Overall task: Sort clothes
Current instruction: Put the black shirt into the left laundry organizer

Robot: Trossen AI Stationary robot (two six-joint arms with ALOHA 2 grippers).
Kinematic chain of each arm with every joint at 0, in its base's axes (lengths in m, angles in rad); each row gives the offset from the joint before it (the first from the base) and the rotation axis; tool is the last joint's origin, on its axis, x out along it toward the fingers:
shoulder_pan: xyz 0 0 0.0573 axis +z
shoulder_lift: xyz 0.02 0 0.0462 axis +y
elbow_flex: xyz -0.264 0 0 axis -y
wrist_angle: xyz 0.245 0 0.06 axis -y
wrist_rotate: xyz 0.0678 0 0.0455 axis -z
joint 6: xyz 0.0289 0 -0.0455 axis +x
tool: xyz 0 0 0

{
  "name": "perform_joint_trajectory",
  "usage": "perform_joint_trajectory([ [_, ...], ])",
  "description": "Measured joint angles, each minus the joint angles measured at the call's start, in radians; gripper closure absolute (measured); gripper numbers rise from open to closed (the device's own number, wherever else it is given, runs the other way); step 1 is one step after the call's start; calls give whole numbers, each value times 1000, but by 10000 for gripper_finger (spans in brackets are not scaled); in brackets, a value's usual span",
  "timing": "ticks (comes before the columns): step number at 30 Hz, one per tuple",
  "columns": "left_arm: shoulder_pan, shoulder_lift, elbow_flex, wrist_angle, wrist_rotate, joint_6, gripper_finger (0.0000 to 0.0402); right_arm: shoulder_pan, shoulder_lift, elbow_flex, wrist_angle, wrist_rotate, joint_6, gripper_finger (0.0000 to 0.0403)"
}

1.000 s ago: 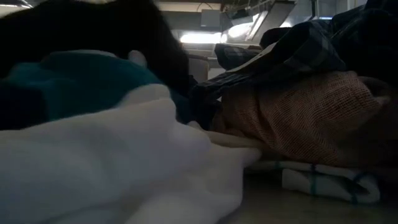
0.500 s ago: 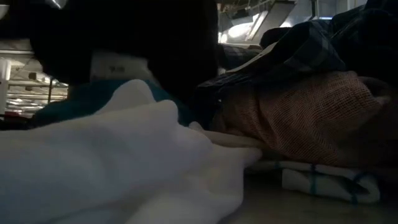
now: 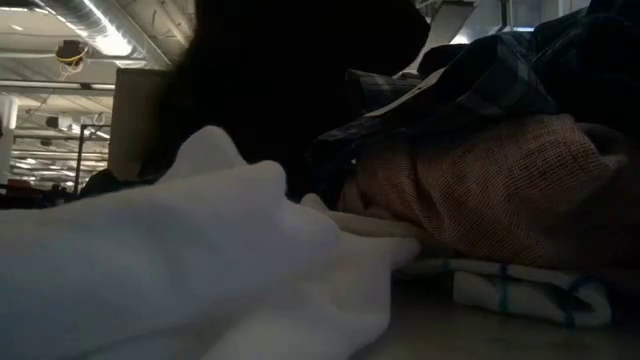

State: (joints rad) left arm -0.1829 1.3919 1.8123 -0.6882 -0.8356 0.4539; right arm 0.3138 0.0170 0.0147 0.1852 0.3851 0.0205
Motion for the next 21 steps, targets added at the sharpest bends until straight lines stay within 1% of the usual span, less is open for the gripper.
perform_joint_trajectory([
  [7, 87, -79, 9, 183, -79, 220, 387, 0, 0, 0, -2, 0, 0, 391],
  [12, 186, -137, 9, 251, -81, 319, 386, 0, 0, 0, -2, 1, 0, 391],
  [17, 307, -177, 9, 274, -81, 371, 385, 0, 0, 0, -2, 0, 0, 391],
  [21, 398, -184, 9, 275, -79, 383, 385, 0, 0, 0, -2, 0, 0, 391],
])
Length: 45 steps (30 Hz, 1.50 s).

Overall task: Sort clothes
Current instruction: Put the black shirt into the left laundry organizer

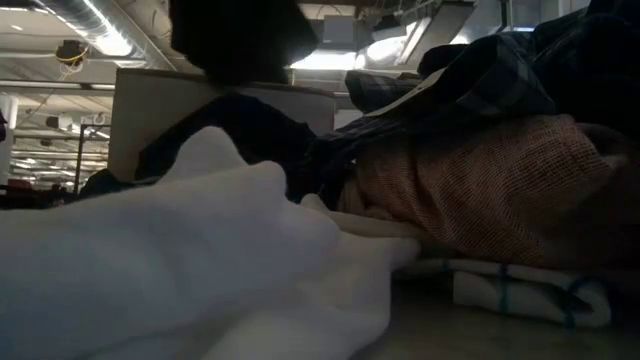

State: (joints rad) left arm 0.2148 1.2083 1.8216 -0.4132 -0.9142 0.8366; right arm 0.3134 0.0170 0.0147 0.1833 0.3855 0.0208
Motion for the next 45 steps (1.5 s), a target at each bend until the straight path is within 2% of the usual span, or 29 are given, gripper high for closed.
perform_joint_trajectory([
  [7, 133, 2, -53, -87, 131, -153, 385, 0, 0, 0, 0, 0, 0, 391],
  [13, 186, 9, -152, -199, 231, -336, 385, 0, 0, 0, -1, 0, 0, 391],
  [23, 186, 13, -369, -307, 273, -547, 385, 0, 0, 0, -2, 0, 0, 391],
  [27, 186, 12, -459, -314, 323, -616, 385, 0, 0, 0, -3, 0, 0, 391],
  [35, 185, 12, -622, -298, 408, -698, 385, 0, 0, 0, -5, 0, 0, 391],
  [41, 185, 12, -721, -276, 418, -772, 385, 0, 0, 0, -5, 0, 0, 391],
  [45, 185, 12, -743, -272, 417, -789, 375, 0, 0, 0, -5, 0, 0, 391],
])
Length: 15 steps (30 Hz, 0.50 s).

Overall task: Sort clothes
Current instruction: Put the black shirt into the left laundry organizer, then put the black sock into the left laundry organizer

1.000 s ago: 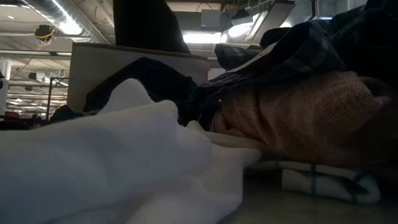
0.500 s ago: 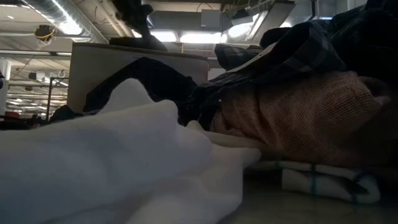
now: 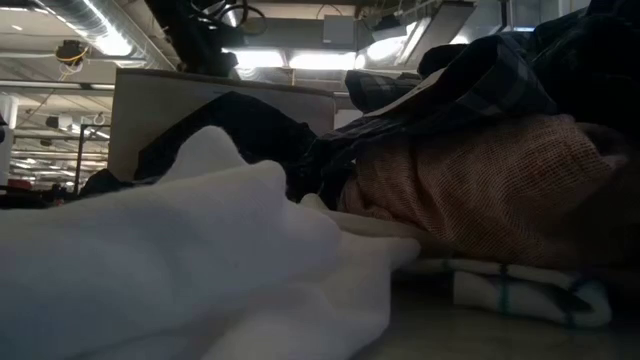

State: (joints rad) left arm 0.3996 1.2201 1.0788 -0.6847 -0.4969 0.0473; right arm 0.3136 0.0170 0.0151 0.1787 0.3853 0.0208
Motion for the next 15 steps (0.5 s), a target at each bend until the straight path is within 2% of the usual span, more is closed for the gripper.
perform_joint_trajectory([
  [11, 1, -6, -5, 9, 0, -58, 265, 0, 0, 0, -1, 0, 0, 391],
  [15, -1, -34, 7, -1, 0, -47, 237, 0, 0, 0, -1, 0, 0, 391],
])
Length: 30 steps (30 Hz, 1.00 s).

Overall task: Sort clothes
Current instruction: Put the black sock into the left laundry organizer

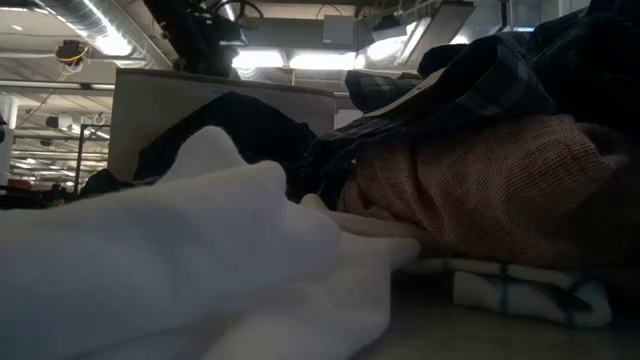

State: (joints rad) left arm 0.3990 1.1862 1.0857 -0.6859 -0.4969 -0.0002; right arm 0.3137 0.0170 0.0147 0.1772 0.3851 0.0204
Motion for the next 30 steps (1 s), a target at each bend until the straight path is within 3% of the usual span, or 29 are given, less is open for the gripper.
perform_joint_trajectory([
  [7, -64, -45, 68, -20, 18, 4, 229, 0, 0, 0, -1, 0, 0, 391],
  [11, -153, -68, 74, 39, 115, 65, 232, 0, 0, 0, -1, 0, 0, 391],
  [15, -269, -66, 75, 84, 139, 80, 232, 0, 0, 0, -3, 0, 0, 391],
  [30, -643, 94, 75, 108, 139, -61, 233, 0, 0, 0, 3, 0, 1, 391],
])
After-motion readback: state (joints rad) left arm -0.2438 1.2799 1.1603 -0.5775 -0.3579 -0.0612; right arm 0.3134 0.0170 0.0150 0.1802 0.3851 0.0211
